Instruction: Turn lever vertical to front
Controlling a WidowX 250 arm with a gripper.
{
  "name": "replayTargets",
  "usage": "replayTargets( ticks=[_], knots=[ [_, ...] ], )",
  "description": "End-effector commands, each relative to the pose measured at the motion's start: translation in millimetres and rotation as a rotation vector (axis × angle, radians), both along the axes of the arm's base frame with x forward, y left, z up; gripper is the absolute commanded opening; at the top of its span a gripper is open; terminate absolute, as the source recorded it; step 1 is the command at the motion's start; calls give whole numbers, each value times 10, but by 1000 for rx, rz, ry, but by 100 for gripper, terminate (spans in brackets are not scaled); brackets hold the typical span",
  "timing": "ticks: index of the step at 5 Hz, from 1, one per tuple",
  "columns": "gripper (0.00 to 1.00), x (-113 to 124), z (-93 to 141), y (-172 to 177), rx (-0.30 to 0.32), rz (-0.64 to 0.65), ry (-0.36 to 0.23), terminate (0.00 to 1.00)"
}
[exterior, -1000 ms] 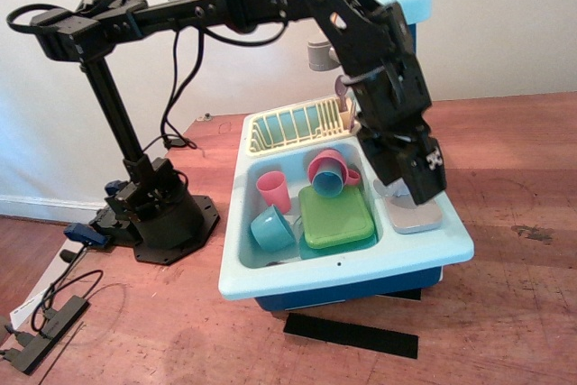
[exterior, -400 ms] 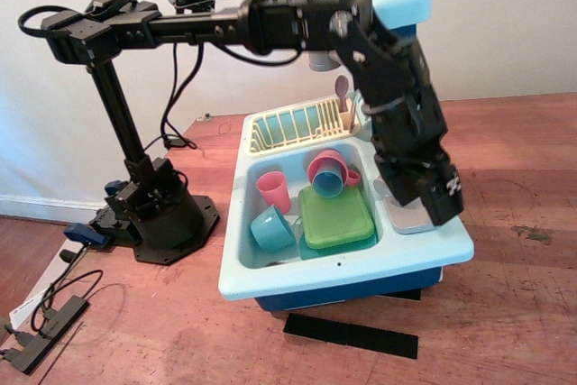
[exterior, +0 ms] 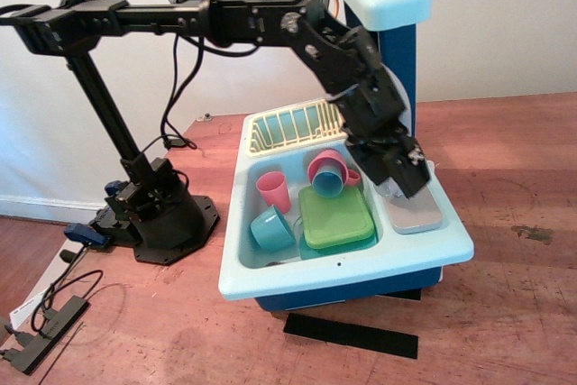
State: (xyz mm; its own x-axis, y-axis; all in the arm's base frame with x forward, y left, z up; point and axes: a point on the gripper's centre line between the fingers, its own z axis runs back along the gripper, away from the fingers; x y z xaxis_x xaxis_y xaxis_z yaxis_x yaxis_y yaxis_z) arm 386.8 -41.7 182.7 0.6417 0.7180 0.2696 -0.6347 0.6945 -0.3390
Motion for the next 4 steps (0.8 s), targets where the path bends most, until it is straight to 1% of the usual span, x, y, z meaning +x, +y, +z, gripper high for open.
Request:
replayTargets(
  ticks=[1, 2, 4],
  knots=[
    [100, -146, 255, 197, -8, 107, -128, 0],
    [100, -111, 272, 246, -1, 117, -131, 0],
    [100, -39, 40, 161, -23, 63, -59, 0]
  ],
)
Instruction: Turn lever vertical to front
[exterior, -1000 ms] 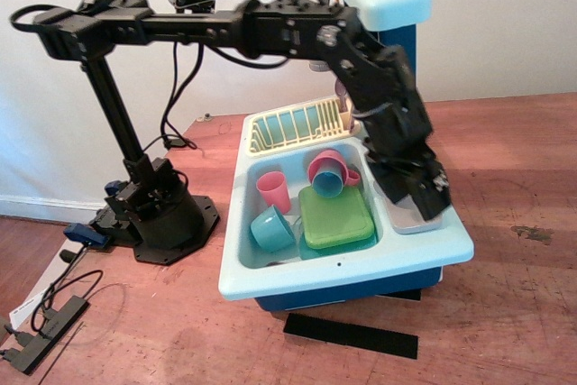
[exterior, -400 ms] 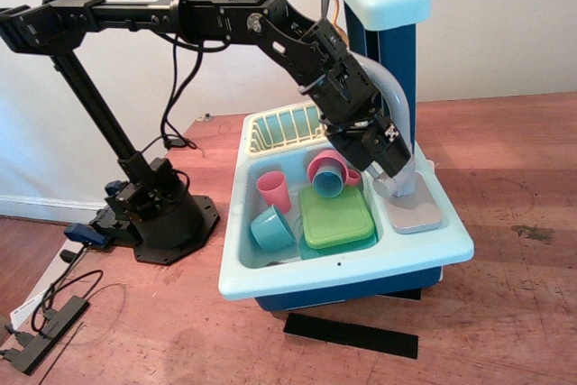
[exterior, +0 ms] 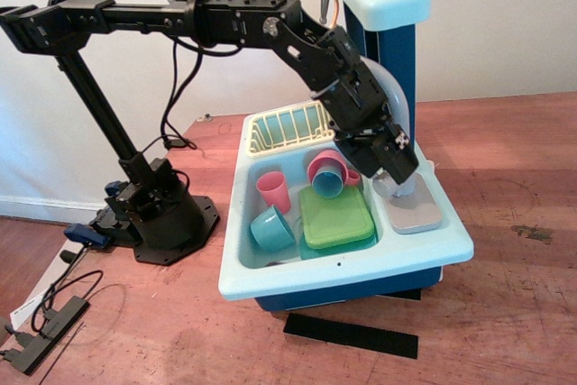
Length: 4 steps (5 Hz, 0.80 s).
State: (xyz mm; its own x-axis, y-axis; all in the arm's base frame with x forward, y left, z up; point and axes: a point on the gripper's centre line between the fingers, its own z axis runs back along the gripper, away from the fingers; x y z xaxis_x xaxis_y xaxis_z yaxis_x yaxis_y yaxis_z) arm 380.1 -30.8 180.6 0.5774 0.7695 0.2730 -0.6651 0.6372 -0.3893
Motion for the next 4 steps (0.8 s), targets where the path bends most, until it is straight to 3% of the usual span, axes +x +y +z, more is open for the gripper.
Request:
replayTargets(
  ticks=[1, 4],
  knots=[
    [100, 51, 10, 33, 16, -36, 18, 0],
    [100, -423, -121, 127, 3, 27, 13, 0]
  ],
)
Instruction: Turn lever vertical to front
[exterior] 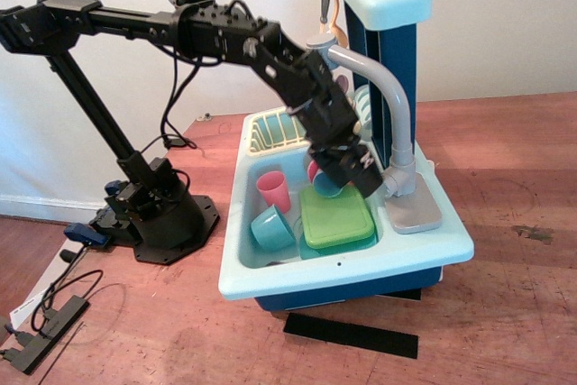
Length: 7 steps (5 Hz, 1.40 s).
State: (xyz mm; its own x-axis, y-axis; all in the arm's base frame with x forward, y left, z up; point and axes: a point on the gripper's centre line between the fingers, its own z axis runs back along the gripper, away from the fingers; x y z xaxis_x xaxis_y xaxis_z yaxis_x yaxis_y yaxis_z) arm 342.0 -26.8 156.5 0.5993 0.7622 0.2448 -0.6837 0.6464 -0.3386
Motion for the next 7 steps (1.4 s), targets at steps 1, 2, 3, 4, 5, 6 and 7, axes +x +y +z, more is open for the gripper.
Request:
replayTargets(
  ticks=[1, 2, 3, 4, 5, 6, 7],
  knots=[
    [100, -272, 65, 79, -22, 74, -58, 0],
    [100, -561, 125, 116, -18, 121, -63, 0],
    [100, -888, 291, 176, 4, 139, -48, 0],
    [100, -888, 291, 176, 4, 139, -48, 0],
    [100, -888, 291, 176, 4, 139, -48, 0],
    [100, -888, 291, 176, 4, 139, -48, 0],
    [100, -888, 291, 176, 4, 139, -48, 0]
  ],
)
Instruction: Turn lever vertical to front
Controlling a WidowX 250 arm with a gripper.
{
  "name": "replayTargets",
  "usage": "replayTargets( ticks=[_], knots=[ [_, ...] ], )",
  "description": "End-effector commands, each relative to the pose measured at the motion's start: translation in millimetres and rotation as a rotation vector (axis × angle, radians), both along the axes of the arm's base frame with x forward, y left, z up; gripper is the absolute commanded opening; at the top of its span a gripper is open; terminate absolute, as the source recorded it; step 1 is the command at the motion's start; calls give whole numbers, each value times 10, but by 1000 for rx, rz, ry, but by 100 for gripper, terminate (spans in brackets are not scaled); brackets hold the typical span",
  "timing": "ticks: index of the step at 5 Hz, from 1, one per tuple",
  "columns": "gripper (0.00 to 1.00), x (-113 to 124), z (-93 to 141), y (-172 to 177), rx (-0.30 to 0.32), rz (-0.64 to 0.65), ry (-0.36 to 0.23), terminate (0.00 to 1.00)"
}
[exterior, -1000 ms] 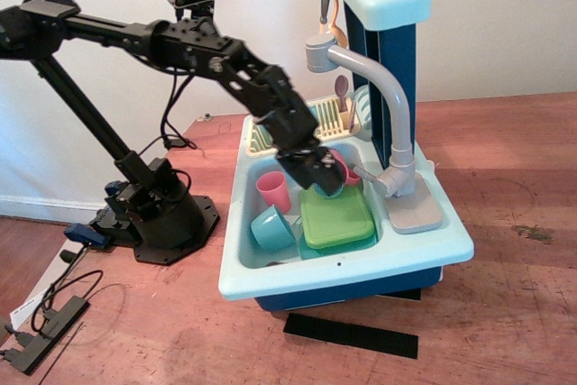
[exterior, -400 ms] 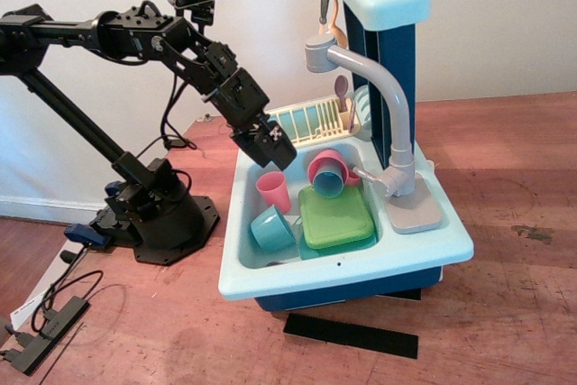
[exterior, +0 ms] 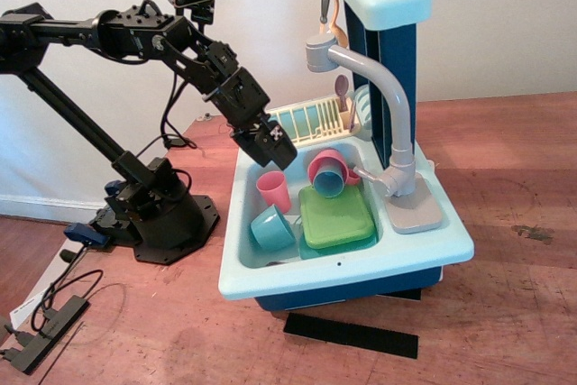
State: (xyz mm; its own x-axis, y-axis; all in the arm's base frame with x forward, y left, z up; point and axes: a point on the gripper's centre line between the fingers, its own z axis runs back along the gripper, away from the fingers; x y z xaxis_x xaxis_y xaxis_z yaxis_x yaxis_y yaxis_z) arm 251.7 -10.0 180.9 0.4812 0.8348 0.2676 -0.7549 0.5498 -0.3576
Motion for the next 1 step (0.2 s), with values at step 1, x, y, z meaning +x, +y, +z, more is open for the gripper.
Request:
replayTargets(
  ticks=[1],
  knots=[
    [100, 15, 46, 8, -2, 2, -16, 100]
  ],
)
